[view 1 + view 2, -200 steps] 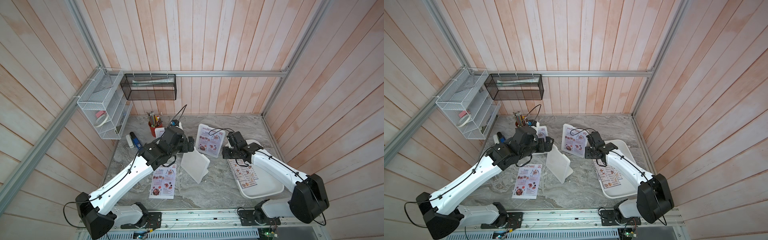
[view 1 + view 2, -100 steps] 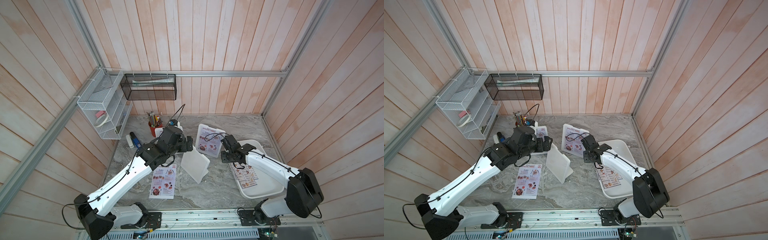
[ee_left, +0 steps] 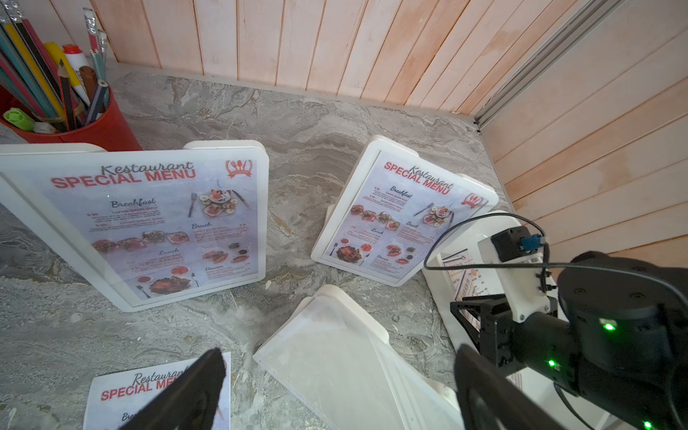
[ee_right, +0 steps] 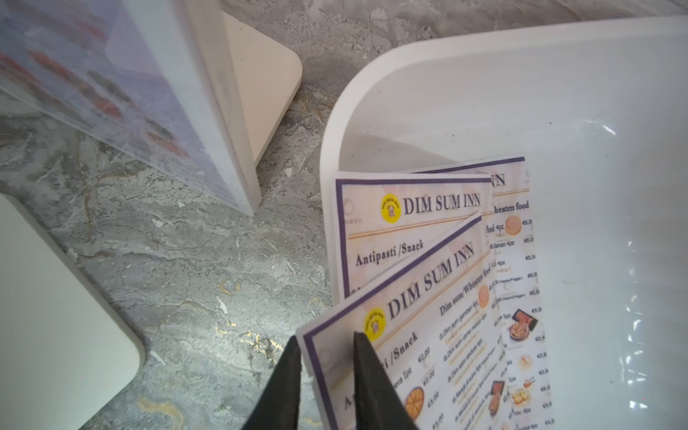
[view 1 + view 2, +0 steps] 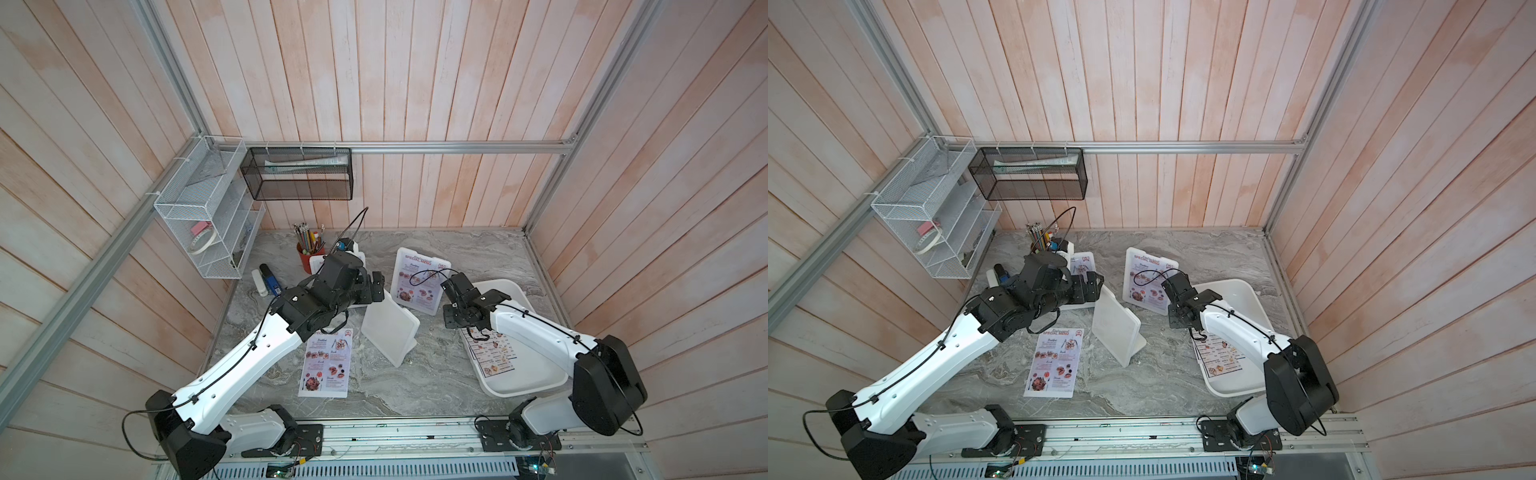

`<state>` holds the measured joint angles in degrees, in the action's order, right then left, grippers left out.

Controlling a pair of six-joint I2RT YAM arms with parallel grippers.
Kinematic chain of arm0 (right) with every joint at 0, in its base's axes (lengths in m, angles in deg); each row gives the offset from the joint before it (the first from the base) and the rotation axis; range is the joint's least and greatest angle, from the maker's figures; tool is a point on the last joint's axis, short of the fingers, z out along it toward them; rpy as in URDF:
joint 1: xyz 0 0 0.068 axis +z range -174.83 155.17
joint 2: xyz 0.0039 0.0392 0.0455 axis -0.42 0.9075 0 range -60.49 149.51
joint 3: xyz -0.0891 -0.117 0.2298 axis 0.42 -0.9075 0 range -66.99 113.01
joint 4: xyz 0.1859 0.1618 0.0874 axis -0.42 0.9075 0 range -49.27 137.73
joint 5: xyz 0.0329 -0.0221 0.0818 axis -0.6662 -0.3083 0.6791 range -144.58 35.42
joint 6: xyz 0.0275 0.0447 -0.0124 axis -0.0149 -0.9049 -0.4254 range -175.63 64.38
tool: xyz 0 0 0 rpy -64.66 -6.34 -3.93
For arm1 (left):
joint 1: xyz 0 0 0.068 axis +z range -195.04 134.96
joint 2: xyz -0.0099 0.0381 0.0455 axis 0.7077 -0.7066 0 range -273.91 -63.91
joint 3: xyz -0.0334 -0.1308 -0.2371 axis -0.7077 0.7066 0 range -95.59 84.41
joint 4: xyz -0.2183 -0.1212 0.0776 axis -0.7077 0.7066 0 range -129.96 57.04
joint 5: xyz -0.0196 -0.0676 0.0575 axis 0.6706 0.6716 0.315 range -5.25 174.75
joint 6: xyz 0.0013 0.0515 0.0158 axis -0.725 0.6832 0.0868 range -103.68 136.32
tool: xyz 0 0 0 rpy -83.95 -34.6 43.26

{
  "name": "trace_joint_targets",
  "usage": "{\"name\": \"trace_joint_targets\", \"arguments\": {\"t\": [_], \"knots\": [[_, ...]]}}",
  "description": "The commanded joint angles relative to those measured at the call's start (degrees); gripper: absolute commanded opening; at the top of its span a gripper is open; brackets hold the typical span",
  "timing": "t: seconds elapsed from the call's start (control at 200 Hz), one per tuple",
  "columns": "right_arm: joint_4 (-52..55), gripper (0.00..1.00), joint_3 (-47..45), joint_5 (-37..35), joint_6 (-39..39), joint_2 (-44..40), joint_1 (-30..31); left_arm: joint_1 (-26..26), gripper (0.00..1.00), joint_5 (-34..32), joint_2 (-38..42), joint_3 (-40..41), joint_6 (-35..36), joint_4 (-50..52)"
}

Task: Replace the menus in the menu holders
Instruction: Pick up the menu from the storage box.

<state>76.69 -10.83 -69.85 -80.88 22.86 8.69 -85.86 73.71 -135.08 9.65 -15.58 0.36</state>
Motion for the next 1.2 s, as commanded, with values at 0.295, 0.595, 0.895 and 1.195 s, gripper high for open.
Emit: {"name": "trace_joint_targets", "arguments": {"t": [0.295, 0.595, 0.895, 1.195], "knots": [[-0.18, 0.08, -0.64, -0.55, -0.58, 0.82, 0.23, 0.31, 0.98, -0.99, 0.92, 1.04, 0.65, 0.11], [-0.92, 0.0, -0.95, -0.73, -1.19, -0.23, 0.18, 0.35, 0.98, -1.0, 1.01, 0.93, 0.61, 0.08], [-0.02, 0.0, 1.68, -1.68, -2.08, -5.29, -0.25, 0.36, 0.98, -0.84, 0.91, 0.51, 0.7, 0.1], [3.2, 0.0, 5.43, -3.55, -0.26, -11.85, -2.89, 0.26, 0.98, 2.22, 0.0, -1.06, 2.53, 0.04]]}}
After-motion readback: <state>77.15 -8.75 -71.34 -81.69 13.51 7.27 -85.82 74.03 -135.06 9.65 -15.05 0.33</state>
